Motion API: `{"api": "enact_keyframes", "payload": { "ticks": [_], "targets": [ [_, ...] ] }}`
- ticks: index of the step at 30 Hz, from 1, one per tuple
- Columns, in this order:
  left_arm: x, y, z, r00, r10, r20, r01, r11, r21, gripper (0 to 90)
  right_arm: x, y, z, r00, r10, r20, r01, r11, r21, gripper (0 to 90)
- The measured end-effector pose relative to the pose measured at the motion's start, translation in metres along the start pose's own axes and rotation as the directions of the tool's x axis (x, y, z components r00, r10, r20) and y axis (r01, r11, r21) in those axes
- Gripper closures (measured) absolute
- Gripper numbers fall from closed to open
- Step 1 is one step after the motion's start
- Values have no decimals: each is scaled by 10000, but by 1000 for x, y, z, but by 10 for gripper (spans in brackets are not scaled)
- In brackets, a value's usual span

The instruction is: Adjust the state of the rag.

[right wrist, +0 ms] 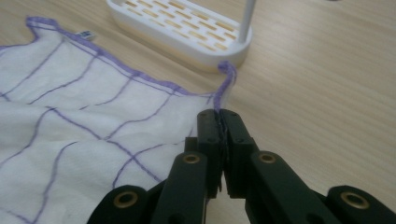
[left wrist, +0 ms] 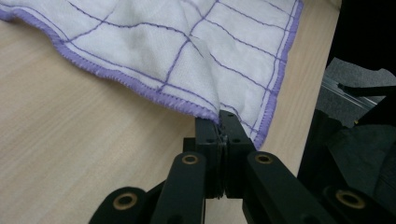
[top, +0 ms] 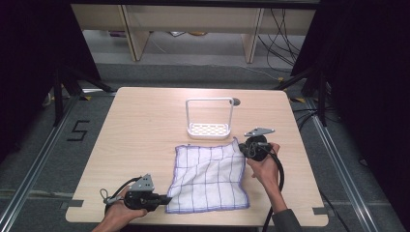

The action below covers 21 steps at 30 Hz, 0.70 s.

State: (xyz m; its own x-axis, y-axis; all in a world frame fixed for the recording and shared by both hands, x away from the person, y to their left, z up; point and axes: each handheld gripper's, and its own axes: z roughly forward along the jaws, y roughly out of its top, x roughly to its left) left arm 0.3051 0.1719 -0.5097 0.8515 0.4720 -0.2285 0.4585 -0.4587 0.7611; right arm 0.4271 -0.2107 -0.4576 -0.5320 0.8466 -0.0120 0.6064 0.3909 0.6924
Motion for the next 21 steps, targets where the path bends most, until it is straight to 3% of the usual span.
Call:
{"api": "enact_keyframes", "payload": {
  "ticks": [3, 5, 6, 7, 8, 10, 11, 13, 14, 16, 17, 19, 21],
  "targets": [
    [-2, 1, 1, 9998, 39, 191, -39, 10000, 10, 876, -9, -7, 12, 10000, 27, 69, -29, 9995, 309, 860],
    [-2, 0, 1, 9999, -9, 165, 9, 10000, 39, 871, -14, -13, 16, 9980, -44, 633, 8, 9984, 557, 770],
    [-2, 0, 1, 9997, -193, 130, 192, 9998, 64, 852, -15, -13, 14, 9963, 250, 828, -303, 9975, 635, 725],
    [0, 0, 0, 9998, -137, 122, 136, 9998, 148, 796, -18, -15, 12, 9964, 249, 808, -296, 9979, 569, 692],
    [0, 0, 0, 9995, -299, 24, 299, 9995, 41, 706, -18, -14, 8, 9959, 564, 706, -606, 9965, 582, 660],
    [2, 2, -3, 9986, -516, -82, 515, 9985, -182, 629, -16, -16, -6, 9954, 507, 816, -538, 9979, 369, 605],
    [4, 4, -5, 9986, -490, -215, 485, 9985, -246, 595, -15, -17, -10, 9958, 542, 743, -567, 9978, 329, 586],
    [6, 6, -8, 9966, -801, -195, 783, 9939, -775, 522, -9, -22, -24, 9970, 479, 606, -496, 9984, 272, 550],
    [8, 8, -9, 9953, -921, -289, 892, 9921, -879, 514, -6, -26, -29, 9980, 256, 581, -269, 9994, 213, 541],
    [11, 11, -12, 9933, -1004, -575, 946, 9908, -969, 484, 2, -35, -42, 9996, 184, 203, -189, 9995, 264, 529],
    [12, 12, -12, 9918, -1097, -656, 1029, 9897, -994, 473, 9, -41, -49, 9992, 396, -41, -395, 9988, 302, 523],
    [13, 12, -11, 9917, -1132, -604, 1068, 9892, -1003, 458, 16, -51, -56, 9996, 230, -178, -225, 9993, 290, 509],
    [11, 12, -9, 9922, -1106, -580, 1058, 9912, -795, 454, 26, -63, -64, 9972, 418, -624, -397, 9986, 347, 505]
  ]
}}
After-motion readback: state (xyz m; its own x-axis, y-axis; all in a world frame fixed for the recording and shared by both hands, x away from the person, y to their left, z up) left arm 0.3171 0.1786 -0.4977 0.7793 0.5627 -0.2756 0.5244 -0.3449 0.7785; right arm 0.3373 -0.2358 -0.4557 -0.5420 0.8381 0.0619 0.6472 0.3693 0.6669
